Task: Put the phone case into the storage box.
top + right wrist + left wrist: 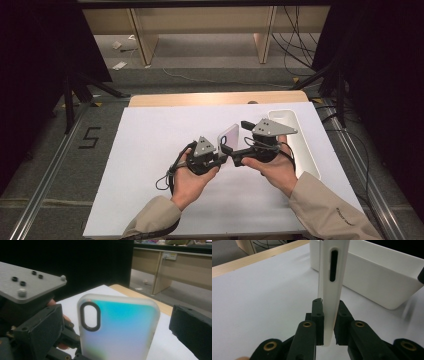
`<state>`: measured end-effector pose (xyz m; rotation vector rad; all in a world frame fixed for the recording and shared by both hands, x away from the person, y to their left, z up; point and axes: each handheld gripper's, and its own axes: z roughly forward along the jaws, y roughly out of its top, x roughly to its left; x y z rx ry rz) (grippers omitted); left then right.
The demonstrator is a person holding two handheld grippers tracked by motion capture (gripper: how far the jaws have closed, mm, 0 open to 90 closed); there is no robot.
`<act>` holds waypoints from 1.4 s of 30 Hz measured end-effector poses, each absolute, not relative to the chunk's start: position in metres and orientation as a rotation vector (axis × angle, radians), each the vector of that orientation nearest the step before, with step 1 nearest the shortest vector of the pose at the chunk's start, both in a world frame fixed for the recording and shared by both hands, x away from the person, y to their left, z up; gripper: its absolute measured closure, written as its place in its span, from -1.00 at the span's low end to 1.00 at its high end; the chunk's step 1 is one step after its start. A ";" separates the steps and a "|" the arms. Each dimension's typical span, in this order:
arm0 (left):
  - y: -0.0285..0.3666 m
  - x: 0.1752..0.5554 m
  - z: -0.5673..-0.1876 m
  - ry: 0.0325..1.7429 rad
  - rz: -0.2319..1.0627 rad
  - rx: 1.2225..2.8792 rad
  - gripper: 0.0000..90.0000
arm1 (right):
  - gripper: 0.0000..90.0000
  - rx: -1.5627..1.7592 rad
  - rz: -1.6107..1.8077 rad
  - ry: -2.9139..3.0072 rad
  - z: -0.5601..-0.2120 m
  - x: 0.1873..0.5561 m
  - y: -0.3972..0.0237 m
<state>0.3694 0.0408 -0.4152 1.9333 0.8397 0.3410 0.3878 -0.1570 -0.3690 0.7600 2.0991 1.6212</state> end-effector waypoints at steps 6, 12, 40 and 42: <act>0.039 0.369 -0.415 0.835 0.329 1.931 0.79 | -0.97 0.772 1.603 2.074 -0.373 0.387 -0.153; 0.038 0.368 -0.415 0.830 0.324 1.927 0.78 | -0.89 0.780 1.594 2.059 -0.376 0.386 -0.151; 0.036 0.368 -0.416 0.815 0.333 1.920 0.78 | -0.61 0.797 1.578 2.003 -0.378 0.383 -0.149; 0.036 0.368 -0.415 0.812 0.333 1.917 0.78 | -0.60 0.794 1.576 2.002 -0.377 0.383 -0.149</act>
